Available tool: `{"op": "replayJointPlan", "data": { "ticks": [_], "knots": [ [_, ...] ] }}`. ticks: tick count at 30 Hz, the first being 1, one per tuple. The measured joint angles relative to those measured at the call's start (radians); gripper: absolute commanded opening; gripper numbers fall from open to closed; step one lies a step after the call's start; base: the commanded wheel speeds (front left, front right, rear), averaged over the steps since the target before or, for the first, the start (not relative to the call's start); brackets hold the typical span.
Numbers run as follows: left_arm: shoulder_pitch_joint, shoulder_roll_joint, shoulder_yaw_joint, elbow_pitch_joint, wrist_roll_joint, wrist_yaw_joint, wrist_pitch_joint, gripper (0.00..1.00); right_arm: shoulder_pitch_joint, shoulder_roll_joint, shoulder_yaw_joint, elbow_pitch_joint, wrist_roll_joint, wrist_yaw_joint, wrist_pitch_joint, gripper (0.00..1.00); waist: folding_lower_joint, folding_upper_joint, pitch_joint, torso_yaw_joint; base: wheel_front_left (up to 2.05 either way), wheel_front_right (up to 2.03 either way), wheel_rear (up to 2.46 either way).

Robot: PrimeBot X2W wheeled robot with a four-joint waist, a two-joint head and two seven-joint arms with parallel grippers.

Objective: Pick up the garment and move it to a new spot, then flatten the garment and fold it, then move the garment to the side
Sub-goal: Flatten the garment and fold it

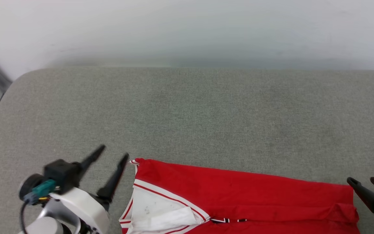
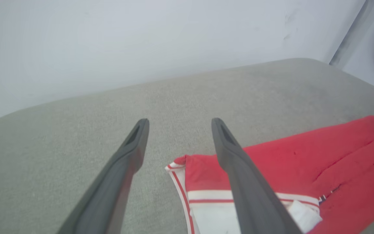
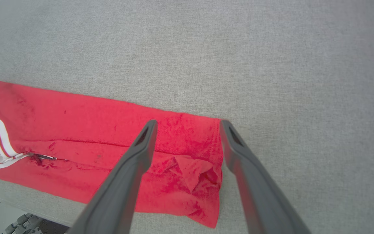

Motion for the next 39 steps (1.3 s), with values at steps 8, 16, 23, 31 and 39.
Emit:
{"op": "replayJointPlan", "data": {
  "ticks": [8,16,23,31,39],
  "knots": [
    [0.065,-0.099,0.230,-0.036,0.143,0.137,-0.109,1.00,0.046,0.173,-0.142,-0.017,-0.126,0.000,0.055,1.00,0.0000,0.0000,-0.013,0.008,0.00,0.00,0.00],
    [0.195,-0.276,0.487,-0.144,0.384,0.079,-0.109,1.00,0.054,0.295,-0.236,0.084,-0.203,0.000,0.021,1.00,0.0000,0.0000,0.012,0.017,0.00,0.00,0.00],
    [0.244,-0.410,0.632,-0.156,0.490,-0.055,-0.112,1.00,0.027,0.320,-0.292,0.237,-0.223,0.000,-0.050,1.00,0.0000,0.0000,0.052,0.037,0.00,0.00,0.00],
    [0.237,-0.538,0.744,-0.124,0.579,-0.207,-0.112,1.00,-0.007,0.304,-0.242,0.340,-0.186,-0.002,-0.079,1.00,0.0000,0.0000,0.097,0.062,0.00,0.00,0.00],
    [0.224,-0.598,0.793,-0.096,0.626,-0.267,-0.112,1.00,-0.003,0.283,-0.166,0.365,-0.146,-0.008,-0.074,1.00,-0.0001,0.0000,0.089,0.070,0.00,0.00,0.00]
  ]
}}
